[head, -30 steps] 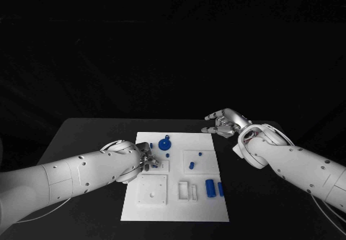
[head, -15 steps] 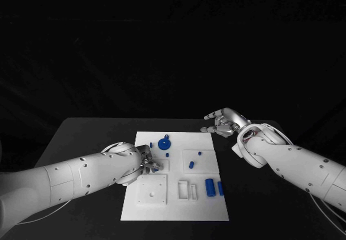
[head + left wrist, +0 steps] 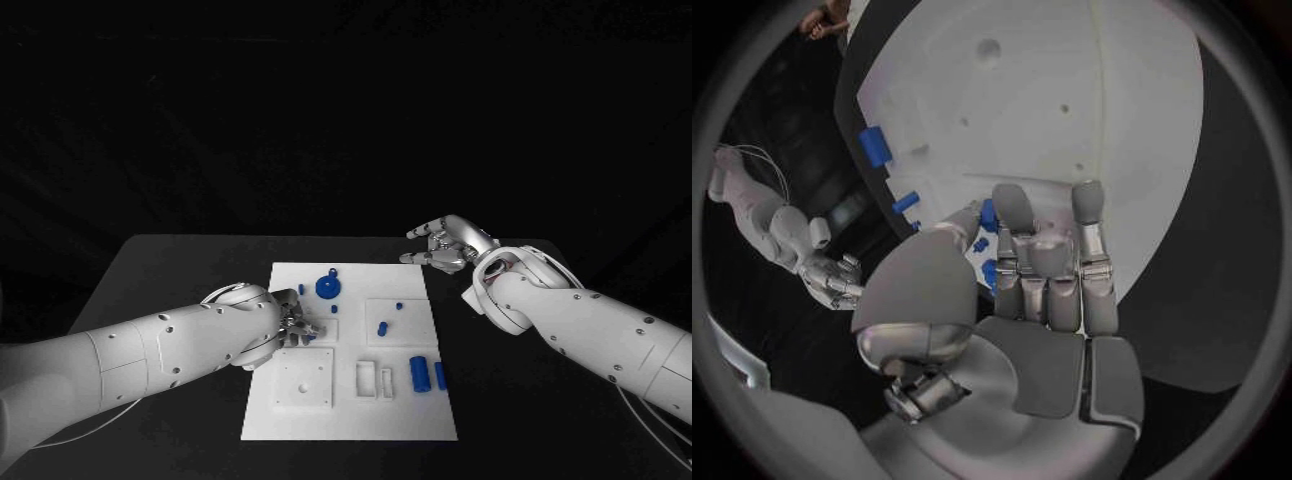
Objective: Assemble the parts on the task board
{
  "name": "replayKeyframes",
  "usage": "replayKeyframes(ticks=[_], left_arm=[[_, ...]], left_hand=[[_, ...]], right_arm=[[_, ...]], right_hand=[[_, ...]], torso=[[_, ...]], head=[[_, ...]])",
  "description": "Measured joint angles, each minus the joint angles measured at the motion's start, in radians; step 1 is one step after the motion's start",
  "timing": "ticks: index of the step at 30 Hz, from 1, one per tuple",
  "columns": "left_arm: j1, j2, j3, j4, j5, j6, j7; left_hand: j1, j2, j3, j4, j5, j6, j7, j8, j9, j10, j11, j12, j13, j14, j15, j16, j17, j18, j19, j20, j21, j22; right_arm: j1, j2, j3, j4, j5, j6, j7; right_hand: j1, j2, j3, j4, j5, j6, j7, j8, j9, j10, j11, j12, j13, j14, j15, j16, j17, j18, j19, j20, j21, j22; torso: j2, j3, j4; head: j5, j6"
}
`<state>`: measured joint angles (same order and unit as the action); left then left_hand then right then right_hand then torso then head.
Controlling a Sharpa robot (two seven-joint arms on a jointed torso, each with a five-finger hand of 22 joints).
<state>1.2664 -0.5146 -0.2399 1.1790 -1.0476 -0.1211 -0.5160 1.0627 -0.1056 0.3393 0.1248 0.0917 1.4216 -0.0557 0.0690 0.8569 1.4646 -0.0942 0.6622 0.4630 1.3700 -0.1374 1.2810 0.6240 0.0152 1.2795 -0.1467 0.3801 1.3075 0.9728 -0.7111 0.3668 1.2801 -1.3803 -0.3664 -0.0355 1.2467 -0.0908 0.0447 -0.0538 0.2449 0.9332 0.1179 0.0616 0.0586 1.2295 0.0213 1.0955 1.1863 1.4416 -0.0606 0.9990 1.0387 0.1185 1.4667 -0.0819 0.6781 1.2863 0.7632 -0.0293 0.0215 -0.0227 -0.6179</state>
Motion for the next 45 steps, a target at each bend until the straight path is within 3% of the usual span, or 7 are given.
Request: replayKeyframes(ticks=[4,11,17,22,29,39,45], left_arm=[[0.000,-0.002,0.000,-0.002,0.000,-0.002,0.000],[0.000,-0.010,0.001,0.002,0.011,-0.004,0.006],[0.000,-0.033,0.007,0.019,0.057,-0.004,0.022],[0.001,-0.063,0.033,0.037,0.145,-0.001,0.065],[0.012,-0.100,0.066,0.054,0.293,0.006,0.186],[0.020,-0.127,0.075,0.065,0.442,0.047,0.352],[0.020,-0.143,0.075,0.068,0.537,0.138,0.443]], left_hand=[[0.002,0.002,-0.007,-0.019,0.000,0.000,0.000,0.000,0.000,0.000,0.000,0.000,-0.002,0.000,0.000,0.000,-0.003,0.000,0.000,0.000,-0.004,0.000],[0.031,0.039,-0.024,-0.083,0.009,-0.017,0.005,0.000,-0.005,-0.002,0.002,0.000,-0.010,0.000,0.000,-0.008,-0.015,0.000,0.000,0.000,-0.007,0.000],[0.048,0.056,-0.042,-0.102,0.016,-0.045,0.019,0.001,-0.066,-0.001,0.009,-0.026,-0.029,-0.023,0.005,-0.038,-0.058,0.000,-0.004,0.004,-0.019,0.000],[0.055,0.065,-0.046,-0.106,-0.026,-0.068,0.029,0.001,-0.091,0.000,0.015,-0.054,-0.041,-0.028,0.007,-0.054,-0.080,0.000,-0.004,0.004,-0.034,0.000],[0.058,0.086,-0.049,-0.109,-0.031,-0.118,0.052,0.002,-0.104,-0.007,0.026,-0.099,-0.042,-0.057,0.010,-0.070,-0.101,0.000,-0.017,0.005,-0.057,0.000],[0.069,0.106,-0.046,-0.105,-0.031,-0.177,0.063,0.004,-0.112,-0.009,0.035,-0.128,-0.015,-0.097,0.022,-0.062,-0.138,0.000,-0.033,0.018,-0.089,0.000],[0.078,0.116,-0.046,-0.105,-0.035,-0.191,0.063,0.004,-0.111,-0.019,0.034,-0.126,0.004,-0.120,0.027,-0.038,-0.165,0.000,-0.040,0.021,-0.103,0.000]], right_arm=[[0.000,0.000,0.000,-0.001,0.000,0.000,0.000],[0.000,0.000,0.000,-0.002,0.001,0.000,0.001],[-0.001,-0.001,0.000,-0.003,0.002,0.001,0.001],[-0.003,-0.004,0.000,0.002,0.003,0.004,0.002],[-0.011,-0.008,0.000,0.032,0.003,0.012,0.007],[-0.032,-0.005,-0.002,0.090,-0.019,0.039,0.027],[-0.044,0.009,-0.015,0.136,-0.053,0.066,0.059]], right_hand=[[0.000,0.000,0.000,0.000,0.000,0.000,0.000,0.000,0.000,0.000,0.000,0.000,0.000,0.000,0.000,0.000,0.000,0.000,0.000,0.000,0.000,0.000],[0.000,0.000,0.000,0.000,0.000,0.000,0.000,0.000,0.000,0.000,0.000,0.000,0.000,0.000,0.000,0.000,0.000,-0.001,0.000,0.000,0.000,0.000],[-0.004,0.004,0.000,0.000,0.004,0.000,0.000,0.000,0.000,0.000,0.000,0.000,0.000,0.000,0.000,0.000,0.000,-0.002,0.000,0.000,0.000,-0.003],[-0.004,0.004,0.000,0.000,0.004,0.000,0.000,0.000,0.000,0.000,0.000,0.000,0.000,0.000,0.000,0.000,0.000,-0.002,0.000,0.000,0.000,-0.003],[0.001,0.009,0.011,-0.011,0.004,0.008,0.001,0.000,0.000,0.000,0.000,0.000,0.001,0.000,0.000,0.000,0.001,-0.003,0.000,0.000,0.000,-0.003],[0.014,0.022,0.067,-0.092,0.004,0.061,-0.001,0.000,0.003,0.006,-0.002,-0.001,0.002,0.000,0.000,0.000,0.002,-0.006,0.000,0.000,0.000,-0.002],[0.011,0.028,0.133,-0.152,-0.009,0.097,-0.016,0.000,0.002,0.003,-0.010,0.003,0.006,0.002,-0.002,0.000,0.002,-0.010,0.000,0.000,0.009,0.007]], torso=[[0.000,-0.0004,-0.0004],[0.000,-0.0004,-0.0001],[-0.001,-0.0012,0.0002],[-0.001,-0.0011,0.0007],[-0.001,-0.0004,0.0012],[-0.001,-0.0006,0.0007],[0.000,-0.0003,0.0002]], head=[[0.000,0.000],[0.000,0.000],[-0.002,-0.002],[-0.003,-0.001],[-0.002,0.003],[0.003,0.019],[0.006,0.034]])
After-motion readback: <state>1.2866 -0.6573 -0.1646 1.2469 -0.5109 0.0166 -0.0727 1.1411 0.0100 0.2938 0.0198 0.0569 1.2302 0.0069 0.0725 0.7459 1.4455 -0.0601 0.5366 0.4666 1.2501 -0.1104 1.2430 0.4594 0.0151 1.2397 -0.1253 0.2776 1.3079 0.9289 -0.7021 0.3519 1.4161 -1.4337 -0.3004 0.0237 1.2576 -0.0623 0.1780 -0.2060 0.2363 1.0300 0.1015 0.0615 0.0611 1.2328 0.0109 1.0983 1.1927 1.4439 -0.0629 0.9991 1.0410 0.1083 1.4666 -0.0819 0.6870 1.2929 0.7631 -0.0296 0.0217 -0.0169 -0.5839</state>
